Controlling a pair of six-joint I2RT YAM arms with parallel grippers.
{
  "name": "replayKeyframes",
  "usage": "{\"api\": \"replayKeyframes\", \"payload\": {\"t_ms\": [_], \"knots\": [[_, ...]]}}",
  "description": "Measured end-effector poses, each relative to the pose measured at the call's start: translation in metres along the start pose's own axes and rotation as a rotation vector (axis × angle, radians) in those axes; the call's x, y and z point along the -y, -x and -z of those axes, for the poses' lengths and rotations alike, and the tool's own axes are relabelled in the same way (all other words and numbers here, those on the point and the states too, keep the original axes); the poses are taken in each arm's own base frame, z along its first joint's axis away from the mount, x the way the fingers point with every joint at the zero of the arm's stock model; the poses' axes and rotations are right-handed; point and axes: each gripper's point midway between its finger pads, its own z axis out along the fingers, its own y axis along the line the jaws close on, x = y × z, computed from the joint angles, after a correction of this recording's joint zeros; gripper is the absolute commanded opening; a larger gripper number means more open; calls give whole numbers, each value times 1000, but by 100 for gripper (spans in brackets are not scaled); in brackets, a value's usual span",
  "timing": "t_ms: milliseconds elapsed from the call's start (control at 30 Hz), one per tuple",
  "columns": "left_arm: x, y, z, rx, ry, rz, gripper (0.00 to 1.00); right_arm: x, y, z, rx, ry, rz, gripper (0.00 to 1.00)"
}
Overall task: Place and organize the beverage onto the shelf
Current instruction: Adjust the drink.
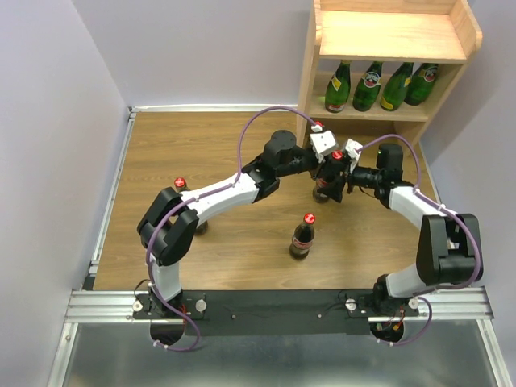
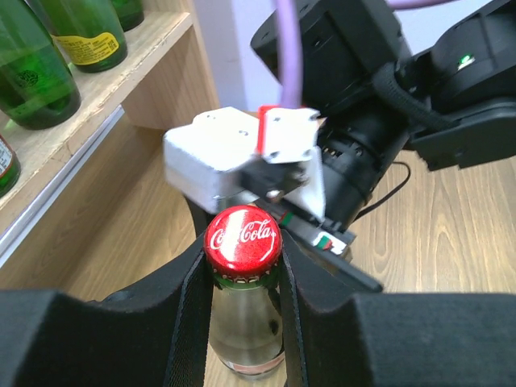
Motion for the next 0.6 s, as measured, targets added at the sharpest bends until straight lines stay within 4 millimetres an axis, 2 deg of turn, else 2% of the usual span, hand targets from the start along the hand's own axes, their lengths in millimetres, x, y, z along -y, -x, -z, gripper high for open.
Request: {"api": "replayKeyframes", "payload": {"t_ms": [300,600], "knots": [[1,0,2,0,0,-2,0,0,4,15,-3,-12,98,100],[3,1,2,3,-17,-10,0,5,-3,46,-13,-45,200,100]]}}
